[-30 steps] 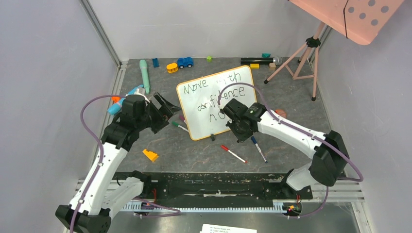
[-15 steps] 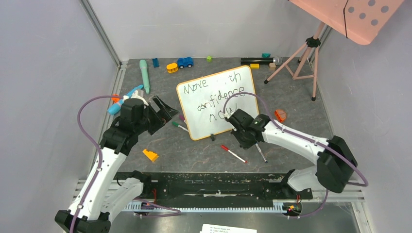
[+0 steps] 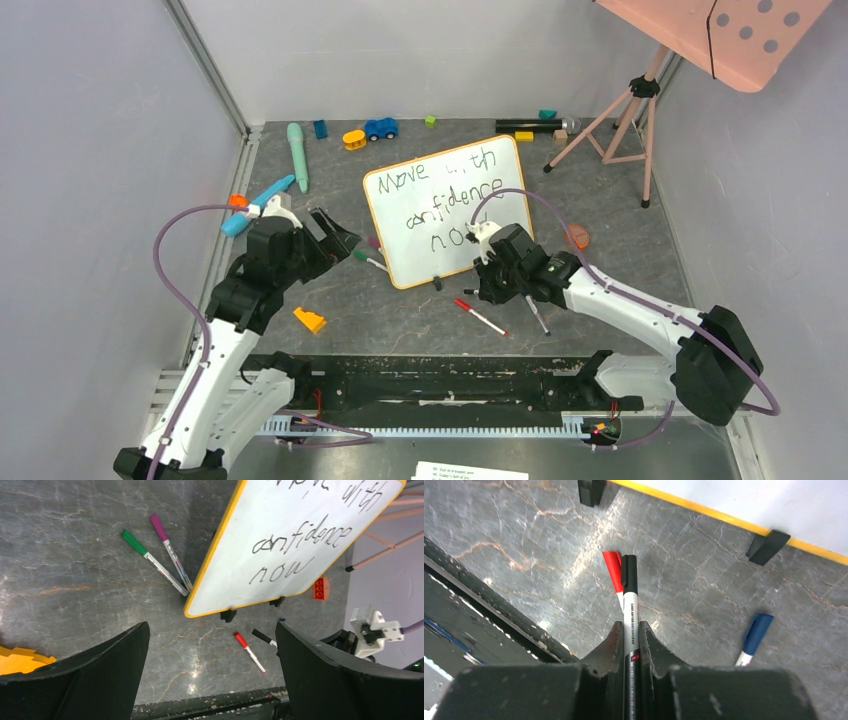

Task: Write a sentence on the whiteboard
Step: Put down the whiteboard marker at the center of the board.

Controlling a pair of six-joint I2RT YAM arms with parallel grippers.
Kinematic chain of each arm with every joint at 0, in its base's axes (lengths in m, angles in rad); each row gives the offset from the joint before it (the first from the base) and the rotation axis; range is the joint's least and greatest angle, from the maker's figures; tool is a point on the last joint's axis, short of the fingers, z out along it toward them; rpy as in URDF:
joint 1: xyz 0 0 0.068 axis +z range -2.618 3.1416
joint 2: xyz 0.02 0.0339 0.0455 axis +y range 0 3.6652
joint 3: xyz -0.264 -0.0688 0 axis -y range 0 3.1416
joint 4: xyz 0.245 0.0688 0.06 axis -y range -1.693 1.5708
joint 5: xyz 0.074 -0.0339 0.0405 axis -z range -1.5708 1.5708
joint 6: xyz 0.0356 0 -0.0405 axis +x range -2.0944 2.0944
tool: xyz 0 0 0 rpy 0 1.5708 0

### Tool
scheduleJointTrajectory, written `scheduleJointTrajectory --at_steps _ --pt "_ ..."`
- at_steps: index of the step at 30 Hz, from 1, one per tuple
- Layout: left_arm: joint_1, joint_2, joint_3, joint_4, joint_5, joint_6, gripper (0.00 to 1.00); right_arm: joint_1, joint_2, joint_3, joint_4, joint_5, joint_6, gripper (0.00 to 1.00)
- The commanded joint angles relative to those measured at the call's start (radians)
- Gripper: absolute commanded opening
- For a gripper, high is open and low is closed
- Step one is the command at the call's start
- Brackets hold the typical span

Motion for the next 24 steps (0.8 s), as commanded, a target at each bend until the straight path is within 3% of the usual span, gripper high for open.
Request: scheduleJointTrajectory --at_steps 1,3,4,6,13,20,24 --pt "0.002 -0.035 -0.042 0.080 -0.075 0.080 1.00 -0.047 0.012 -0.022 0.157 -0.046 0.034 0.16" --pt "0.002 -0.031 -0.048 0.089 -0.087 0.091 1.00 -0.071 0.014 -0.025 0.161 -0.033 0.047 0.43" --pt "0.002 -0.028 -0.052 0.092 -0.090 0.094 1.00 -0.088 0.012 -0.025 0.154 -0.028 0.049 0.65" --pt "0.002 -0.025 -0.056 0.091 -0.104 0.096 1.00 -0.115 -0.011 -0.029 0.134 -0.006 0.055 0.81" --pt "0.002 -0.076 -0.131 0.159 -0.129 0.160 1.00 -0.192 -0.168 -0.056 0.057 0.212 0.033 0.85" --pt "0.002 -0.067 -0.184 0.224 -0.251 0.237 1.00 -0.253 -0.400 -0.246 0.247 0.524 0.066 0.83" --pt "0.002 -0.082 -0.239 0.307 -0.365 0.234 1.00 -0.362 -0.406 -0.300 0.249 0.614 0.099 0.82"
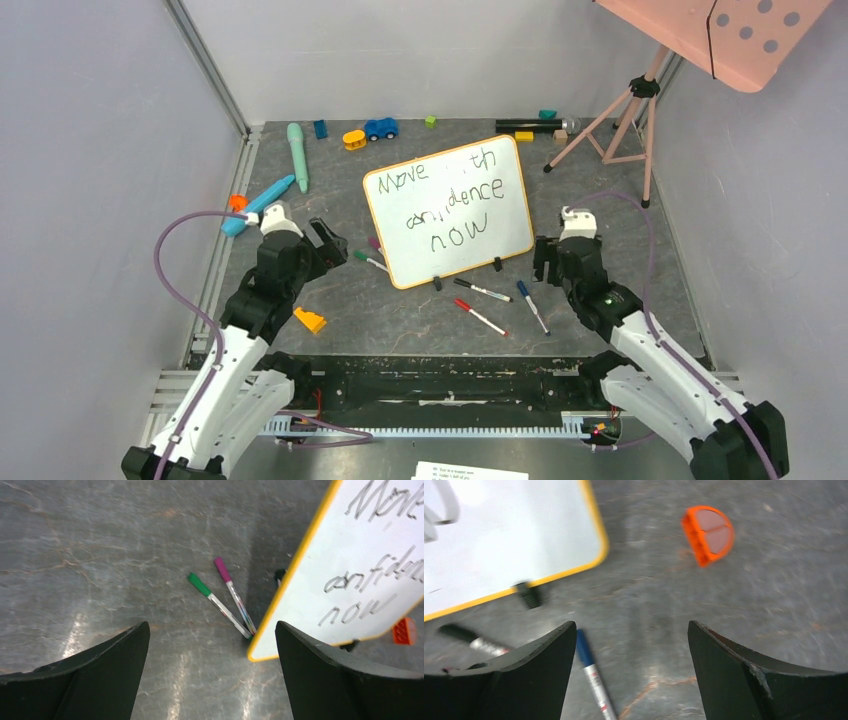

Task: Write a sentence on the whiteboard
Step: Put down the whiteboard marker at the center of the board, then reset both arms

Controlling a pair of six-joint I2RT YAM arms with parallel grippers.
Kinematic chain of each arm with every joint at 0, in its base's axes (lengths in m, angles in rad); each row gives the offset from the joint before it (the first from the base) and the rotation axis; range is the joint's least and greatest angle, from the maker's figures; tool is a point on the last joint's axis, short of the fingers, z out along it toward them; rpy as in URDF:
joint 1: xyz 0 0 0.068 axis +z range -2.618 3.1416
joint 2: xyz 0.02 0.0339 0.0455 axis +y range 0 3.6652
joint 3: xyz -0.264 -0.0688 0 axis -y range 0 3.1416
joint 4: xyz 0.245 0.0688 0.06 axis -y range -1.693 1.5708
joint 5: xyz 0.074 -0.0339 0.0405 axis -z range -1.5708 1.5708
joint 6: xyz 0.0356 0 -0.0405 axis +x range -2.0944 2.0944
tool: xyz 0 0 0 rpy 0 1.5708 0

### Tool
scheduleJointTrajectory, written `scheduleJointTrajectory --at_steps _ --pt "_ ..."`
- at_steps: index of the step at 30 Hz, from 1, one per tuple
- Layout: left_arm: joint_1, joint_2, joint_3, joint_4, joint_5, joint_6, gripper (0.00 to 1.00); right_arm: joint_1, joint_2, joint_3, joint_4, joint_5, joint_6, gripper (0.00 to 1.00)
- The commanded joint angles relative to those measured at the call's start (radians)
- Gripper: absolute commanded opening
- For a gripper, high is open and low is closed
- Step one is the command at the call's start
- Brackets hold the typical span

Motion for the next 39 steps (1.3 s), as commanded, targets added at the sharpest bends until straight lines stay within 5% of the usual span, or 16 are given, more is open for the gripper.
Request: scheduleJointTrajectory --at_steps 1,6,16,19,22,29,37,39 --pt "0.002 -0.017 -0.056 0.160 -0.151 0.064 1.00 -0.124 0.009 -0.053 0.068 0.155 0.050 0.82" --pt "0.005 0.029 -0.125 0.293 -0.203 0.164 1.00 -0.255 0.038 -0.115 0.154 0.205 0.054 0.82" --pt "0.150 0.340 -0.248 0.747 -0.160 0.294 1.00 -0.301 0.301 -0.263 0.742 0.375 -0.118 0.77" --pt "0.158 0.430 -0.214 0.832 -0.099 0.475 1.00 -0.304 0.369 -0.332 0.935 0.374 -0.171 0.81" --pt "0.176 0.491 -0.222 0.945 -0.099 0.565 1.00 -0.348 0.417 -0.390 1.117 0.236 -0.199 0.84" --pt "0.270 0.593 -0.358 1.243 0.004 0.474 1.00 -0.368 0.520 -0.391 1.296 -0.014 -0.372 0.85" --pt "0.272 0.667 -0.308 1.274 0.034 0.552 1.00 -0.411 0.521 -0.511 1.512 -0.137 -0.382 0.84" --pt "0.272 0.700 -0.328 1.357 0.030 0.562 1.00 -0.411 0.547 -0.588 1.645 -0.144 -0.391 0.98"
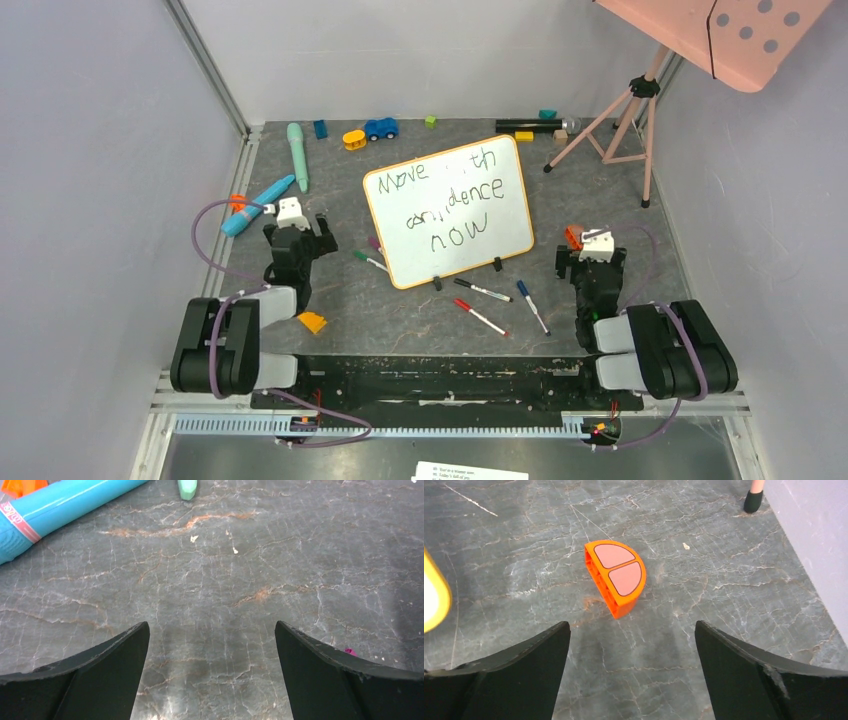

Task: Write a sentence on the whiteboard
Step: Reset both arms

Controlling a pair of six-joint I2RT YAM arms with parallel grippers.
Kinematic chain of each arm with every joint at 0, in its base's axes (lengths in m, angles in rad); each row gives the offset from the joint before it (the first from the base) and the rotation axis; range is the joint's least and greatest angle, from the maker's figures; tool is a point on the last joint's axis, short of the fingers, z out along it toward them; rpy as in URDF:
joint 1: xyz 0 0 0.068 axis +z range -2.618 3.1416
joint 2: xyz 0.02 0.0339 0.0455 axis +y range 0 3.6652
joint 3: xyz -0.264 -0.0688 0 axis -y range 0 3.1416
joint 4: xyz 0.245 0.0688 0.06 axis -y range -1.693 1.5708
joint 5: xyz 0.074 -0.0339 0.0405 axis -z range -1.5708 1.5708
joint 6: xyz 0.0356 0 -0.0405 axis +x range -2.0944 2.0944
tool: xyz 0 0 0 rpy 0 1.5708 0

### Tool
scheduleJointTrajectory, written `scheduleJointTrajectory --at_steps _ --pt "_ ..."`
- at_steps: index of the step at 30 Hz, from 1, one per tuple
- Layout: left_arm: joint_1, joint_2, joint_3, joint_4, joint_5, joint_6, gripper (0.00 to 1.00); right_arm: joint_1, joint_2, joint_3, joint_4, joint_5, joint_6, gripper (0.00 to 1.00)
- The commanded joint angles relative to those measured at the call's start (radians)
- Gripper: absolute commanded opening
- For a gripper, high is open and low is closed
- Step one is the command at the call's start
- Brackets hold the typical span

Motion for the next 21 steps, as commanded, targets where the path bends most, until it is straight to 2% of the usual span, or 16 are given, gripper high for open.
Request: scheduleJointTrajectory --at_steps 1,5,12,21 --pt "0.002 0.065 0.008 0.206 0.005 0.083 1.00 -0.013 0.033 -0.138 0.382 -0.073 -0.032 0.98" --pt "-0.003 0.143 -0.068 0.418 -0.011 0.085 1.00 -0.012 0.027 -0.141 0.372 -0.030 -0.014 0.98" --pt "-0.050 0.148 -0.051 0.389 -0.060 0.122 1.00 -0.011 0.025 -0.145 0.384 -0.033 -0.017 0.98" --pt "-0.067 0.144 -0.063 0.408 -0.006 0.172 1.00 -0.011 0.026 -0.145 0.384 -0.033 -0.017 0.98"
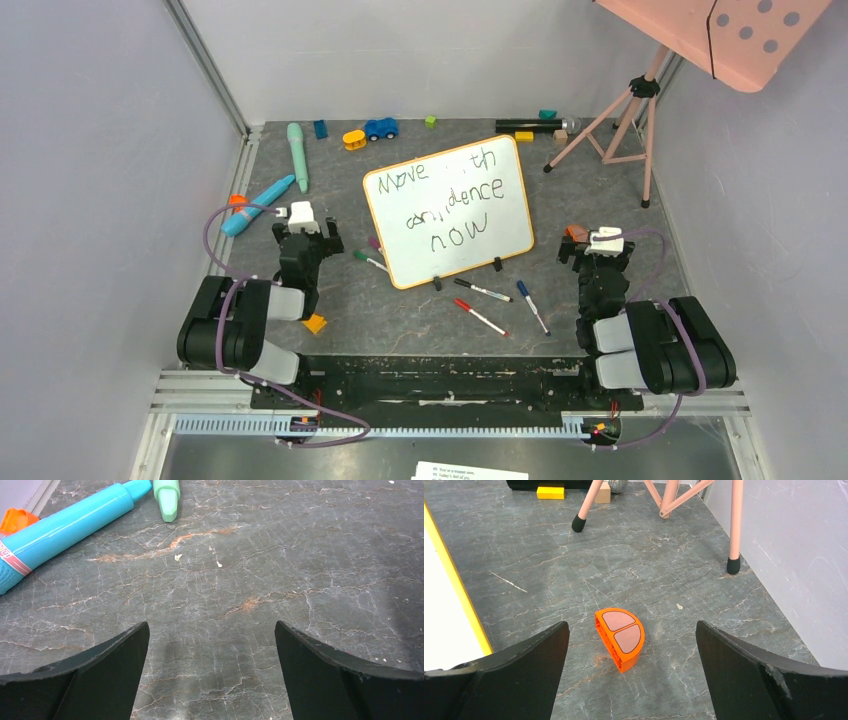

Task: Write a sentence on the whiteboard
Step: Reset both arms

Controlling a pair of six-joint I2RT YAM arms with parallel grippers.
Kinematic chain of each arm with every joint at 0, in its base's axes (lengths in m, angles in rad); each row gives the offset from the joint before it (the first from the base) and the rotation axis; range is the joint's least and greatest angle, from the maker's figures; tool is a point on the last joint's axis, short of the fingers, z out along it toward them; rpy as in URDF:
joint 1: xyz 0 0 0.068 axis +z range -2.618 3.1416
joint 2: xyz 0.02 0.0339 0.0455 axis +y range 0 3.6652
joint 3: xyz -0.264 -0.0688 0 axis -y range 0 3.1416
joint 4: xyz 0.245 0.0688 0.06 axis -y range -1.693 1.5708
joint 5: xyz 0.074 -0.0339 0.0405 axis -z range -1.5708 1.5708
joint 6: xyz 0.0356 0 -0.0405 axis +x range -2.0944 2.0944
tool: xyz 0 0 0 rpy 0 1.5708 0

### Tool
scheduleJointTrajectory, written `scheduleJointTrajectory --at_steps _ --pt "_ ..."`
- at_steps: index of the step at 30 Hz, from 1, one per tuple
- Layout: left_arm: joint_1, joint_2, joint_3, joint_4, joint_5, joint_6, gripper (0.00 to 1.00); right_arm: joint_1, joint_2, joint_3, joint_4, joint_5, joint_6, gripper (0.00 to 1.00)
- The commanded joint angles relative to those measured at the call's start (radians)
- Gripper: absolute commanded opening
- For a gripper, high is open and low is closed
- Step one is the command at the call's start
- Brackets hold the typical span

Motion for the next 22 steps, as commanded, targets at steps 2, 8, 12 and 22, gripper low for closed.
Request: scheduleJointTrajectory --at_steps 2,8,12,22 --pt "-0.014 -0.008 -0.019 0.104 0.004 0.087 1.00 -0.001 0.002 -0.111 0.065 0.002 -0.008 0.98" --pt "-0.014 -0.006 -0.011 0.090 -0.001 0.084 1.00 -0.001 0.001 -0.110 0.066 0.001 -0.008 0.98" --pt "-0.014 -0.005 -0.005 0.079 0.000 0.083 1.00 -0.001 0.002 -0.110 0.066 0.001 -0.008 0.98" --pt "-0.001 -0.005 0.001 0.065 0.024 0.078 1.00 -0.001 0.002 -0.111 0.066 0.001 -0.008 0.98"
